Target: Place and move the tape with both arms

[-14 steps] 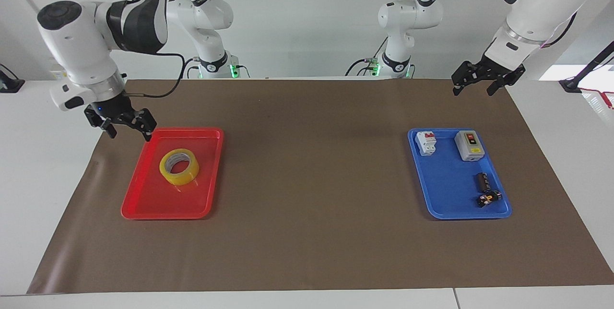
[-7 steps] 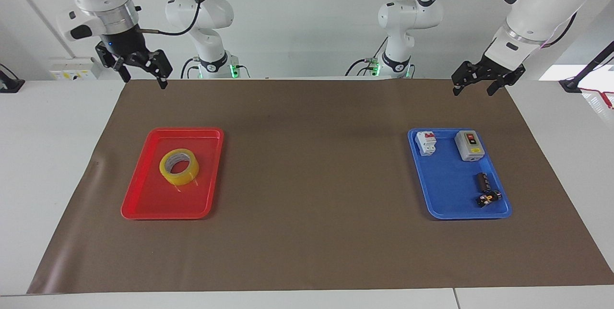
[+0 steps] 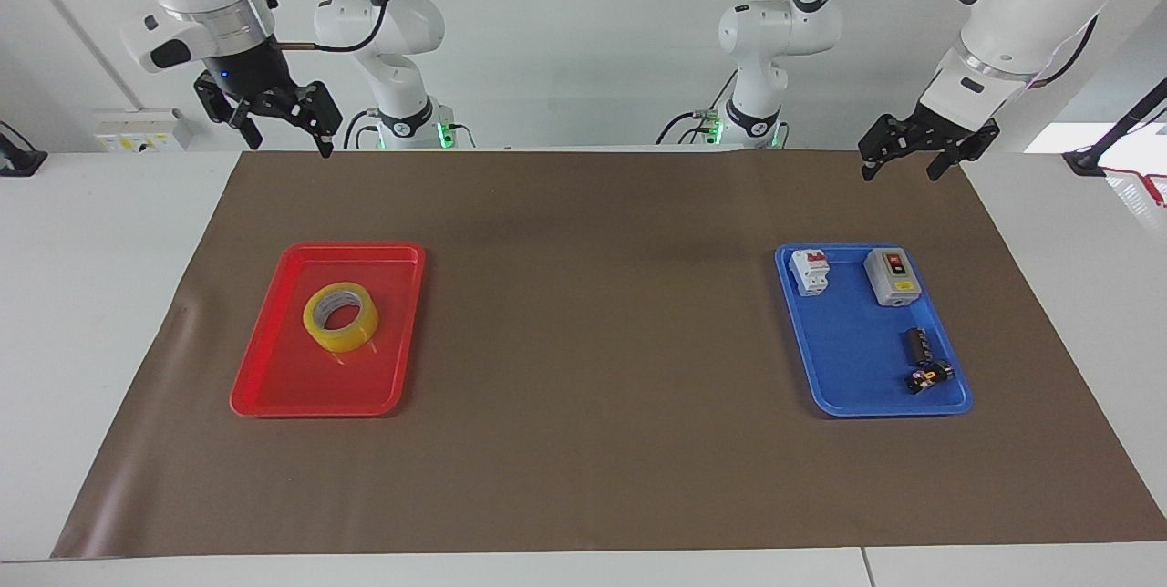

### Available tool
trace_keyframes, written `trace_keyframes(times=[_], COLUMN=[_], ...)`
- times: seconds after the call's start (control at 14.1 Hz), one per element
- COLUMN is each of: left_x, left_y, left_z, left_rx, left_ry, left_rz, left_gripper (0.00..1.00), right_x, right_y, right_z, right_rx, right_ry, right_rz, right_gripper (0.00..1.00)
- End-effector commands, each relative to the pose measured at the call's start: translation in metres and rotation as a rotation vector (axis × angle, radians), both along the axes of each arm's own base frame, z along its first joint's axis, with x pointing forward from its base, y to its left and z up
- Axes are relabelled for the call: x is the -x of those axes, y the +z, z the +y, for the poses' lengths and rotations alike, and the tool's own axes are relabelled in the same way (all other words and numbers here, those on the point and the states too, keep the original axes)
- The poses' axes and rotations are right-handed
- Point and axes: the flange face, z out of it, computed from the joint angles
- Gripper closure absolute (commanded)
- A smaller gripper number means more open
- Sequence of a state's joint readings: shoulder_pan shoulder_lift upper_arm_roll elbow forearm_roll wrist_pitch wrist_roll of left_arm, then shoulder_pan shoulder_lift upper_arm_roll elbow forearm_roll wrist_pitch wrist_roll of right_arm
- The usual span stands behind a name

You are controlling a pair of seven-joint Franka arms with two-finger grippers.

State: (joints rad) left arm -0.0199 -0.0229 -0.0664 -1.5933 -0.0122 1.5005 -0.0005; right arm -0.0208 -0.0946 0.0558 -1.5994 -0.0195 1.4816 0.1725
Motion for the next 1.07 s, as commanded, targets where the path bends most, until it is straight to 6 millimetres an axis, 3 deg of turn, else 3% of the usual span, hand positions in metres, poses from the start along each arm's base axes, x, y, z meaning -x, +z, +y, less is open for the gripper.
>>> trace_keyframes(times=[0.0,0.28,1.0], left_x=[0.0047,0.0048,0.0043], left_y=[0.0046,0.0046,0.0050], left_z=[-0.0015,-0.0023,-0.0024], left_rx=[-0.029,-0.029,-0.029], left_ry=[-0.002,-0.002,-0.003], left_rz=[-0.022,-0.022,-0.027], left_gripper=[0.00,0.00,0.00], right_x=[0.0001,0.0015,0.0027], right_y=[0.0028,0.0010,0.0001], right_z=[-0.0009,-0.0049,-0.0062], right_rx=[-0.013,-0.008,-0.006], right_ry=[0.037,0.131,0.129], right_rz=[0.016,0.023,0.034], right_gripper=[0.00,0.00,0.00])
